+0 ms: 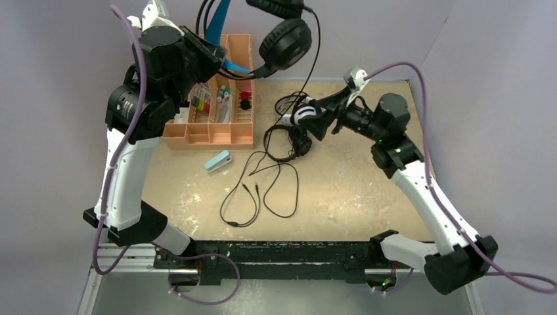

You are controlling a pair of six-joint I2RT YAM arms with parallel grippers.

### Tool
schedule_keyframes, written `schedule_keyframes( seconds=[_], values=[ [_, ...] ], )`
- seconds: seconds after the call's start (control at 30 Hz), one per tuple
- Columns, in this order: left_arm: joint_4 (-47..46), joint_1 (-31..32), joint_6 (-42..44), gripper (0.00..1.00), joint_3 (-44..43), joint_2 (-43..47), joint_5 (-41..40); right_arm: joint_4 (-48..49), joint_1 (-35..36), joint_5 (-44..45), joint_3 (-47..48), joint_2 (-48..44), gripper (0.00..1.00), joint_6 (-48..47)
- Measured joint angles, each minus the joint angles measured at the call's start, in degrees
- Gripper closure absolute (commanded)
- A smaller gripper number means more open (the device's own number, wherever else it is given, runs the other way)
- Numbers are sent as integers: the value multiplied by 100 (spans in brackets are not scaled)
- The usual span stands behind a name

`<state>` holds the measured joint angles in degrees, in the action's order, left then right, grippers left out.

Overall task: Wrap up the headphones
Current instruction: Wrap the headphones cable around the headphones.

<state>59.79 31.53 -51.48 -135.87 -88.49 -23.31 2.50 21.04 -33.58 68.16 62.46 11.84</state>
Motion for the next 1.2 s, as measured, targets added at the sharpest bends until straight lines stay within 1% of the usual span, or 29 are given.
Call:
schedule_keyframes(
  seconds=[0.13,0.23,0.33,0.4,0.5,0.6,0.77,0.8,0.9,0.93,0.97,1.0,1.03,1.1,1.13,1.2],
  values=[
    [-647,0,-363,100,-42,57,315,1200,120,-127,-612,389,1,426],
    [-1084,0,-579,100,-42,55,452,1934,487,-13,-645,610,1,632],
    [-1355,0,-671,100,-125,4,426,2765,782,114,-844,629,1,933],
    [-1526,0,-708,100,-160,-22,341,3246,807,160,-1106,553,1,1145],
    [-1740,0,-796,100,-160,-55,221,3727,782,107,-1268,586,1,1349],
    [-1945,0,-861,100,-164,-111,181,4249,780,87,-1274,804,1,1482],
    [-2076,0,-979,100,-179,-175,157,4927,804,114,-1189,1497,3,1589],
    [-2090,0,-1003,100,-177,-175,155,5040,831,140,-1161,1644,5,1613],
    [-2229,0,-1137,100,-90,-140,155,5449,955,321,-1075,2120,21,1670],
    [-2275,0,-1185,100,-50,-127,168,5591,1012,387,-1023,2277,25,1703],
    [-2295,0,-1213,100,-17,-118,197,5731,1058,428,-962,2424,31,1740],
    [-2306,0,-1257,100,17,-107,247,5842,1088,468,-911,2551,40,1777],
    [-2326,-2,-1292,100,59,-98,317,6008,1117,525,-881,2682,52,1836],
    [-2358,-2,-1331,100,181,-61,511,6223,1134,557,-870,2863,90,1939],
    [-2417,-4,-1344,100,334,-2,658,6279,1095,525,-861,2924,100,1989],
    [-2542,-35,-1294,100,737,168,1021,6260,839,354,-844,2946,100,2118]
  ],
)
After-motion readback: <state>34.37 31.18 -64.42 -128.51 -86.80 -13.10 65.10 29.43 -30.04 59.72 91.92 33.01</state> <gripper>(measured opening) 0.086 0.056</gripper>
